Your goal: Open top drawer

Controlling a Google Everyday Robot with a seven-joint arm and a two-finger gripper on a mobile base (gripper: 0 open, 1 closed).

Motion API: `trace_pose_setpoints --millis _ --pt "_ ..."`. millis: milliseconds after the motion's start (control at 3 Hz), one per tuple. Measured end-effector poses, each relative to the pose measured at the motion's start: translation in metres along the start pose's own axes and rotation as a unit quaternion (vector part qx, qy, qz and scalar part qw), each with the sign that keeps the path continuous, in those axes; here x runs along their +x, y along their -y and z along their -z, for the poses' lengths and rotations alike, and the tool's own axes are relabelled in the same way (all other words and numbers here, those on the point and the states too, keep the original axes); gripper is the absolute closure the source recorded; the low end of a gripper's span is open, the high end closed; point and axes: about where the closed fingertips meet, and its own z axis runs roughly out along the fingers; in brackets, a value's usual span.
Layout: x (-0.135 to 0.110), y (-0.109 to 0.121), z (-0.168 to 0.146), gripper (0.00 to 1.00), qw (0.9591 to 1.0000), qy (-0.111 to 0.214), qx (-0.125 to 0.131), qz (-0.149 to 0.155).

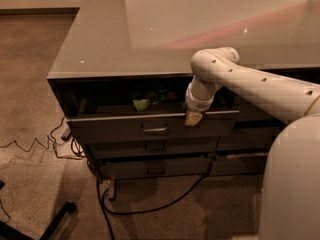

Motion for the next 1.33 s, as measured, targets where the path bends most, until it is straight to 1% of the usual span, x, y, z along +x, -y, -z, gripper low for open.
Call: trace_pose_setpoints --millis 333,667,1000,1333 --pt "0.015 -0.023 0.012 0.88 0.9998 -0.014 -0.012 0.000" --pt "0.015 -0.023 0.011 0.00 0.9998 -0.014 -0.012 0.000" --pt "0.011 -0.025 0.008 0.00 0.9999 -0.008 -0.011 0.001" --pt "0.012 -0.051 0.006 0.00 1.0000 -0.006 -0.006 -0.002"
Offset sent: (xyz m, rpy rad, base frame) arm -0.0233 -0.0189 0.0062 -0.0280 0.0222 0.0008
